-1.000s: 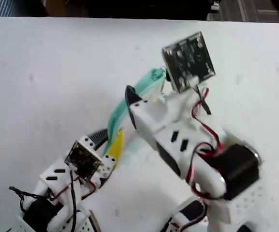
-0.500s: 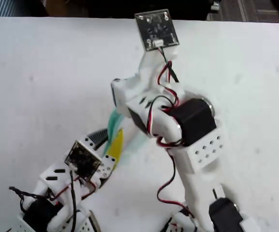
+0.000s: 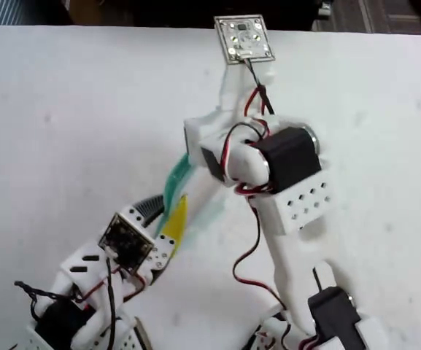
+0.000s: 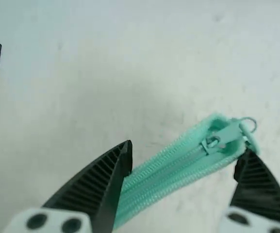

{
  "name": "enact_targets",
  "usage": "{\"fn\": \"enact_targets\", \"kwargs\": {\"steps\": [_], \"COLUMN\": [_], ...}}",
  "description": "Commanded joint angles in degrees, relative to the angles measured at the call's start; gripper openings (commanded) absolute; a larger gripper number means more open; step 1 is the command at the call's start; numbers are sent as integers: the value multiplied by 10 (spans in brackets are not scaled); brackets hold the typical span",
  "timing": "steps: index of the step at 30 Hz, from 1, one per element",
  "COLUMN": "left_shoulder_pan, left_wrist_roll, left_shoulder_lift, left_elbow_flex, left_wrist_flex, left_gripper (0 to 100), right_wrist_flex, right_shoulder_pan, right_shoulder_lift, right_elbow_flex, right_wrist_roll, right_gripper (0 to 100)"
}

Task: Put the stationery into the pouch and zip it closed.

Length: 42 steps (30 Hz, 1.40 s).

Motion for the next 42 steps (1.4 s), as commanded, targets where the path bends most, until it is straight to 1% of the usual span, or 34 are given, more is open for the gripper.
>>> {"fn": "enact_targets", "kwargs": {"steps": [1,8,14,16,18,20,21,22,23,25,27,30,33,36,38,41,42], "left_shoulder_pan": [-7,-5,-4,-6,-6,-6,-6,-6,-6,-7,-7,-7,-7,-12,-37,-109,-138], "left_wrist_roll": [-4,-4,-30,-32,-32,-32,-32,-33,-33,-33,-29,-22,4,9,10,15,30], "left_shoulder_lift": [0,0,0,0,0,0,0,0,0,0,0,0,0,0,0,0,0], "left_elbow_flex": [-3,-3,-3,-3,-3,-3,-3,-3,-3,-3,-5,-7,-46,-104,-139,-174,-178], "left_wrist_flex": [1,1,1,1,1,1,1,1,1,1,5,19,58,111,135,147,143], "left_gripper": [21,21,21,21,22,23,24,24,24,37,90,207,219,221,221,219,219], "right_wrist_flex": [5,13,15,15,14,13,13,13,13,13,7,-19,-46,-88,-124,-187,-207], "right_shoulder_pan": [-9,-12,-57,-68,-67,-65,-62,-61,-60,-58,-58,-58,-58,-61,-62,-63,-63], "right_shoulder_lift": [6,42,37,36,40,42,42,40,38,41,41,42,42,42,42,42,42], "right_elbow_flex": [-10,-5,-2,7,11,11,11,11,11,8,3,-21,-46,-53,-53,-53,-53], "right_wrist_roll": [-5,-4,-4,-4,-4,-2,7,20,28,41,47,72,103,129,139,155,156], "right_gripper": [315,313,307,258,154,19,8,38,46,13,21,16,17,17,17,17,17]}}
